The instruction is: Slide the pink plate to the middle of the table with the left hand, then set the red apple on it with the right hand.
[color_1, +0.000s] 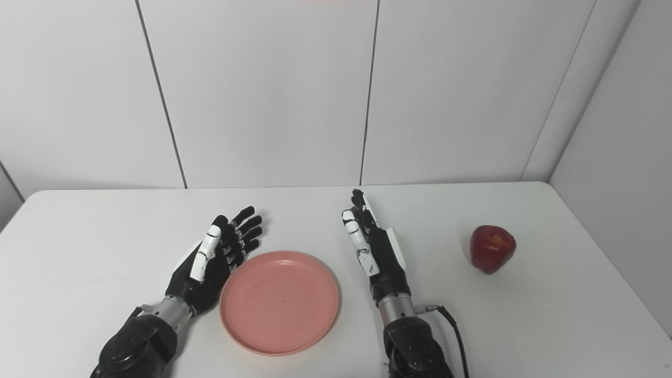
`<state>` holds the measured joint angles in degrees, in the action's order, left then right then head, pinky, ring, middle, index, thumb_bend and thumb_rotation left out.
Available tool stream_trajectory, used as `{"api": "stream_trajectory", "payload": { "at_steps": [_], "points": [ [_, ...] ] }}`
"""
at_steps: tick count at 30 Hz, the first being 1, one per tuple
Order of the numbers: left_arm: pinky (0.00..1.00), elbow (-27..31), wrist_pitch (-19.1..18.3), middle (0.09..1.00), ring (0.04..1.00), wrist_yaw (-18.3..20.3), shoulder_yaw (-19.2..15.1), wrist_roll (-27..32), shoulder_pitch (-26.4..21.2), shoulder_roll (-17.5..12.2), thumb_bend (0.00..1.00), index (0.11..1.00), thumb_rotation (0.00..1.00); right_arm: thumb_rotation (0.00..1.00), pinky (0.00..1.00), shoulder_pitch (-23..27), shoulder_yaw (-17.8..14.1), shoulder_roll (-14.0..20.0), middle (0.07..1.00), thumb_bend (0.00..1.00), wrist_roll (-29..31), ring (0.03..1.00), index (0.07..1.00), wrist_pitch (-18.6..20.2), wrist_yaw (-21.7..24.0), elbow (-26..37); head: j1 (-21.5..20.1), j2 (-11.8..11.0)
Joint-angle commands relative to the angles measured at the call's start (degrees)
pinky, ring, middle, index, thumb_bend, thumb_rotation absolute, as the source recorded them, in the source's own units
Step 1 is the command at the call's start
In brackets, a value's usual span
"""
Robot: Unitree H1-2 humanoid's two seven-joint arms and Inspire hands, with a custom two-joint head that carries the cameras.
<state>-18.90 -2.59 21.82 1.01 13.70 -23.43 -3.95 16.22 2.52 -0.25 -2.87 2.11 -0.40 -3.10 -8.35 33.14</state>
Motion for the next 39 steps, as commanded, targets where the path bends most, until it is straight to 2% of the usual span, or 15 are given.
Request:
{"api": "stream_trajectory", "payload": {
  "at_steps": [1,7,16,23,28,31,34,36,39],
  "points": [
    [1.00,0.75,3.54,0.978,0.991,-1.00,-1.00,-0.62,-1.38,-0.76,0.68,0.963,1.00,0.95,0.99,1.83,-0.04,0.10,0.978,0.72,0.43,0.973,0.973,-0.50,0.59,1.37,0.04,0.03],
    [1.00,-1.83,7.58,0.997,1.000,-2.23,-3.24,-0.53,-1.37,-1.59,0.66,0.973,1.00,0.95,0.99,1.92,-0.35,0.27,0.974,0.71,0.81,0.971,0.970,-1.33,0.51,0.79,-0.05,-0.52],
    [1.00,-1.34,8.46,0.989,1.000,-4.91,-4.13,-1.97,-0.80,-2.38,0.66,0.972,1.00,0.95,0.95,2.33,-1.50,0.78,0.972,0.73,1.72,0.970,0.969,-1.41,0.04,0.01,0.04,-1.80],
    [1.00,-1.09,8.99,0.986,1.000,-5.48,-4.63,-1.84,-0.19,-2.38,0.64,0.975,1.00,0.96,1.00,2.63,-2.06,1.51,0.959,0.74,-0.40,0.966,0.957,-0.94,-1.32,1.29,-0.43,-2.06],
    [1.00,-1.49,9.14,0.991,1.000,-5.48,-4.76,-1.79,-0.01,-2.25,0.64,0.979,1.00,0.96,0.98,3.36,-2.42,3.77,0.960,0.73,-4.59,0.957,0.970,-1.50,-2.44,1.58,-0.37,-2.34],
    [1.00,-1.94,9.25,0.991,1.000,-5.70,-4.75,-1.87,-0.11,-1.97,0.64,0.978,1.00,0.93,0.96,3.84,-3.05,5.31,0.960,0.71,-7.80,0.953,0.970,-2.19,-4.30,1.85,-0.73,-2.64],
    [1.00,-2.40,9.65,0.989,1.000,-5.76,-4.66,-2.03,-0.21,-1.85,0.64,0.975,1.00,0.85,0.94,4.30,-3.87,7.56,0.957,0.70,-11.12,0.957,0.967,-2.47,-6.06,2.48,-0.73,-2.64],
    [1.00,-2.41,9.70,0.987,1.000,-5.87,-4.66,-2.01,-0.24,-1.77,0.64,0.973,1.00,0.83,0.94,4.50,-4.40,8.35,0.956,0.71,-12.06,0.957,0.966,-2.08,-6.75,2.82,-0.73,-2.64],
    [1.00,-3.08,10.42,0.984,1.000,-5.64,-4.70,-1.78,-0.38,-1.75,0.64,0.969,1.00,0.78,0.92,5.11,-5.44,10.81,0.959,0.72,-15.17,0.952,0.972,0.59,-7.41,3.62,-1.58,-2.91]
  ]
}}
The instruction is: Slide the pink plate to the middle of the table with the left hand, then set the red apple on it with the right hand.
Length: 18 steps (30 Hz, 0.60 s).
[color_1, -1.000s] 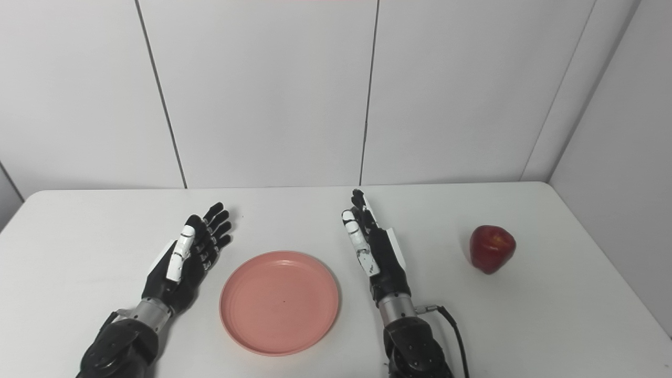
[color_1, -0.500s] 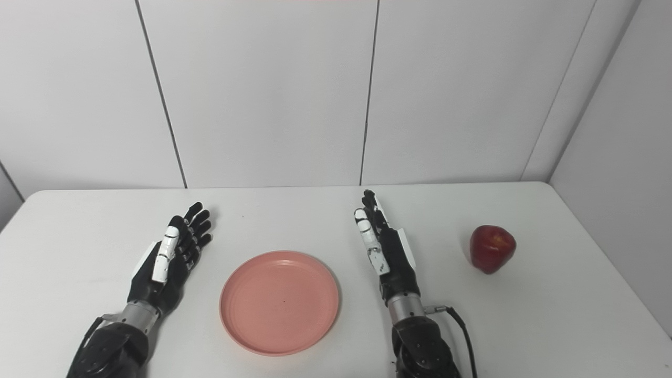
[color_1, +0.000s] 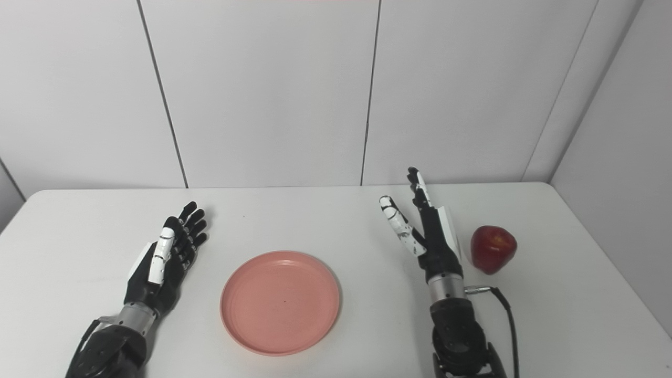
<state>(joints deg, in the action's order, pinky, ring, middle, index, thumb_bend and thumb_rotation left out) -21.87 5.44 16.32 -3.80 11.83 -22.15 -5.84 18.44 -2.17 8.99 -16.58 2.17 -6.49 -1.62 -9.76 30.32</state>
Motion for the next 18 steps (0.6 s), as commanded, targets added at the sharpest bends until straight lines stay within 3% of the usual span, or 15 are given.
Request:
{"api": "stream_trajectory", "payload": {
  "at_steps": [1,4,8,15,18],
  "points": [
    [1.00,-0.24,2.52,0.985,1.000,-0.10,0.13,0.05,-1.68,0.10,0.64,0.971,1.00,0.76,0.91,2.99,-1.04,2.16,0.955,0.74,-2.29,0.945,0.967,1.28,-1.43,2.35,-0.17,-0.09],
    [1.00,-0.21,2.17,0.986,1.000,-0.16,0.27,-0.07,-1.62,0.09,0.65,0.973,1.00,0.66,0.90,3.20,-2.89,3.64,0.937,0.76,-3.54,0.930,0.946,3.17,-2.43,2.65,-0.97,-0.30],
    [1.00,-0.22,1.94,0.988,1.000,0.17,0.06,0.68,-1.52,0.21,0.64,0.971,1.00,0.61,0.89,3.37,-3.90,5.43,0.944,0.79,-5.50,0.934,0.943,4.13,-2.80,2.51,-2.27,-0.64],
    [1.00,-1.63,3.01,1.000,1.000,2.37,-1.07,2.91,-1.79,-0.93,0.62,0.992,1.00,0.54,0.84,3.89,-3.16,5.38,0.957,0.84,-11.03,0.930,0.938,9.94,-4.09,3.33,-12.00,-2.56],
    [1.00,-4.15,4.86,1.000,1.000,3.57,-1.60,3.47,-2.61,-1.66,0.62,0.997,1.00,0.52,0.77,4.34,-2.04,4.85,0.935,0.86,-13.48,0.888,0.940,11.93,-4.57,2.99,-15.13,-3.24]
  ]
}}
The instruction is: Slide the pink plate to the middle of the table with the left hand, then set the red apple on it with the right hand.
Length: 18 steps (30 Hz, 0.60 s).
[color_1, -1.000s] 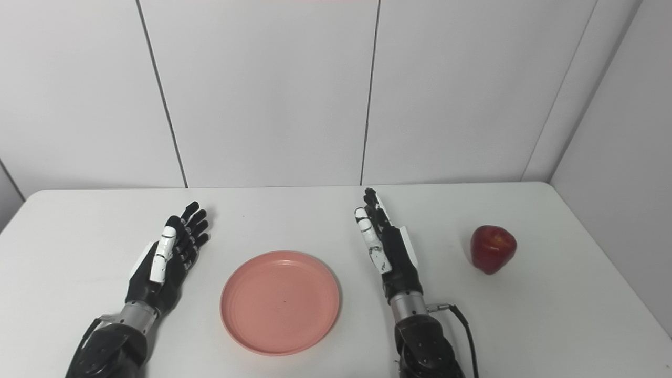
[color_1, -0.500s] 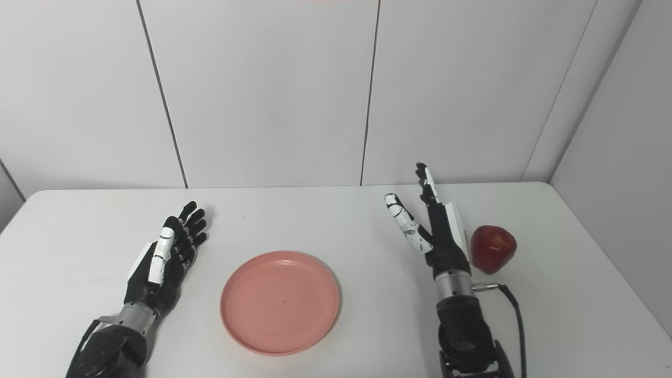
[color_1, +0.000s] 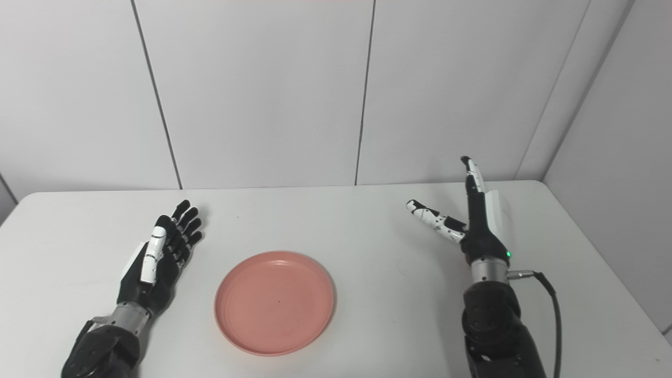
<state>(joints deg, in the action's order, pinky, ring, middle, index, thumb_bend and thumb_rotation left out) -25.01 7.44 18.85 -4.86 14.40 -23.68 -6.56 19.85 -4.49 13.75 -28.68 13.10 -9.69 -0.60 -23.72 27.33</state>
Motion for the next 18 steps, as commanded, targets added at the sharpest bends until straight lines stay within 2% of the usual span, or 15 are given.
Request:
{"api": "stream_trajectory", "payload": {
  "at_steps": [1,5,8,12,18],
  "points": [
    [1.00,-1.58,3.29,1.000,1.000,1.42,-0.64,1.17,-1.26,-1.09,0.63,0.999,1.00,0.52,0.76,3.02,0.49,-0.02,0.933,0.86,-1.76,0.882,0.941,1.16,-1.53,1.81,-1.45,-0.31],
    [1.00,-3.05,3.79,1.000,1.000,2.78,-0.98,2.36,-1.87,-1.76,0.62,1.000,1.00,0.49,0.74,3.55,1.62,-0.69,0.927,0.87,-4.42,0.868,0.938,3.61,-1.86,1.75,-4.92,-1.18],
    [1.00,-2.93,3.16,1.000,1.000,2.40,-1.25,2.50,-1.94,-1.90,0.60,1.000,1.00,0.48,0.75,3.70,2.54,-1.43,0.928,0.88,-5.45,0.875,0.938,4.63,-1.85,1.70,-7.17,-1.84],
    [1.00,-1.58,1.04,1.000,1.000,1.19,-1.35,1.99,-1.61,-1.82,0.61,1.000,1.00,0.48,0.75,4.18,4.54,-1.54,0.921,0.89,-8.11,0.872,0.933,5.31,-2.06,0.42,-7.48,-1.91],
    [1.00,-0.05,-0.05,1.000,1.000,0.94,-1.09,1.74,-1.12,-1.69,0.61,1.000,1.00,0.44,0.77,4.27,4.98,-0.59,0.915,0.92,-10.48,0.873,0.931,5.80,-2.90,-0.68,-7.03,-2.25]
  ]
}}
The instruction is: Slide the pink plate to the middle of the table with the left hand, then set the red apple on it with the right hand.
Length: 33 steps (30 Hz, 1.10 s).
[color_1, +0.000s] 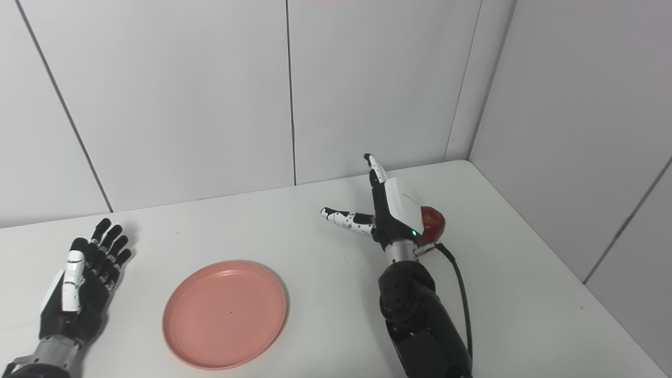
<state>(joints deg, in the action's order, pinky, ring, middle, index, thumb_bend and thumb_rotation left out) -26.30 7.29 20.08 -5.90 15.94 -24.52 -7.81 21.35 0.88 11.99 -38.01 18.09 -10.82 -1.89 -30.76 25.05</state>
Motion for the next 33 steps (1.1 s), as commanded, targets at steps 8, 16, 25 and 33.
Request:
{"api": "stream_trajectory", "payload": {
  "at_steps": [8,16,25,33],
  "points": [
    [1.00,3.71,-1.16,1.000,1.000,-0.87,0.12,0.07,0.27,-0.35,0.58,1.000,1.00,0.40,0.87,2.40,-0.98,3.62,0.927,0.90,-4.69,0.902,0.950,3.79,-1.89,1.45,-0.18,-0.60],
    [1.00,6.22,-2.67,1.000,1.000,-1.31,0.61,-0.06,0.72,-0.40,0.58,1.000,1.00,0.36,0.89,1.54,-2.89,6.51,0.918,0.90,-6.41,0.900,0.939,4.27,-4.52,1.14,-0.22,-0.68],
    [1.00,8.33,-4.24,1.000,1.000,-1.95,0.71,0.08,1.13,-0.12,0.58,1.000,1.00,0.35,0.87,0.92,-5.66,8.38,0.924,0.91,-5.79,0.901,0.942,5.17,-5.09,1.49,-0.09,-0.59],
    [1.00,9.32,-4.39,1.000,1.000,-2.06,0.77,0.28,1.63,0.10,0.57,1.000,1.00,0.34,0.83,1.09,-7.81,7.97,0.911,0.96,-7.05,0.887,0.928,8.73,-1.75,0.68,-0.07,-0.47]
  ]
}}
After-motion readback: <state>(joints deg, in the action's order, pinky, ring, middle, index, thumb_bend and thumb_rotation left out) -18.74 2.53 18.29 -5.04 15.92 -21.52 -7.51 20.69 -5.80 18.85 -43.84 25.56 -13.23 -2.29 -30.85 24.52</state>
